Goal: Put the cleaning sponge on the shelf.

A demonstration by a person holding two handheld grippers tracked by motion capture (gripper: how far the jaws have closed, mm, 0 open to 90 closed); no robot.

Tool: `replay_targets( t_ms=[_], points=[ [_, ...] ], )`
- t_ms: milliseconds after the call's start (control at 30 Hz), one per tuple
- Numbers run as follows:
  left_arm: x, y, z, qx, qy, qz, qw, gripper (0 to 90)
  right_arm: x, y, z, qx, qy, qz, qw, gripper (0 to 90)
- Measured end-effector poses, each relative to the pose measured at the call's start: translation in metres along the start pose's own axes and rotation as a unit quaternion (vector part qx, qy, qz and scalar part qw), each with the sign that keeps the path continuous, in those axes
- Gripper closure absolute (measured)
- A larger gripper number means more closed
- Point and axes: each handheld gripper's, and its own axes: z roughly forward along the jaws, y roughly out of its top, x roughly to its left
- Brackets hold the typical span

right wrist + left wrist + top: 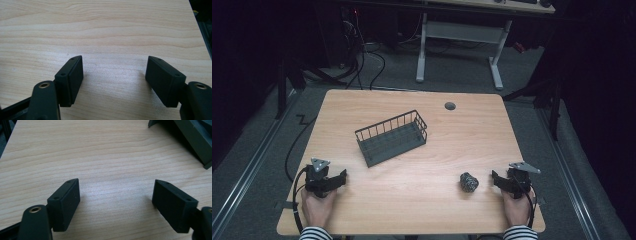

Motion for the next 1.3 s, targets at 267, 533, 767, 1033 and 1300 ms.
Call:
replay_targets(
  t_ms=[267,533,767,1033,1300],
  points=[
    [0.000,0.000,0.000,0.000,-0.003,0.000,1.0000,22.3,0.000,0.000,0.000,0.001,0.001,0.000,1.0000,30.4],
    [0.001,0.000,-0.001,-0.003,0.001,0.000,1.0000,27.2,0.000,0.000,0.000,0.002,0.001,0.000,1.0000,30.4],
    [0.002,-0.001,-0.001,-0.007,0.000,-0.003,1.0000,29.2,0.000,0.000,0.000,0.001,0.003,-0.002,1.0000,30.4],
    [0.001,0.001,-0.006,-0.015,-0.014,-0.011,0.9997,31.0,0.001,0.000,0.000,0.000,0.005,-0.002,1.0000,30.3],
    [0.000,0.005,-0.011,-0.016,-0.034,-0.017,0.9991,31.3,0.001,0.000,0.000,0.001,0.005,-0.004,1.0000,30.2]
  ],
)
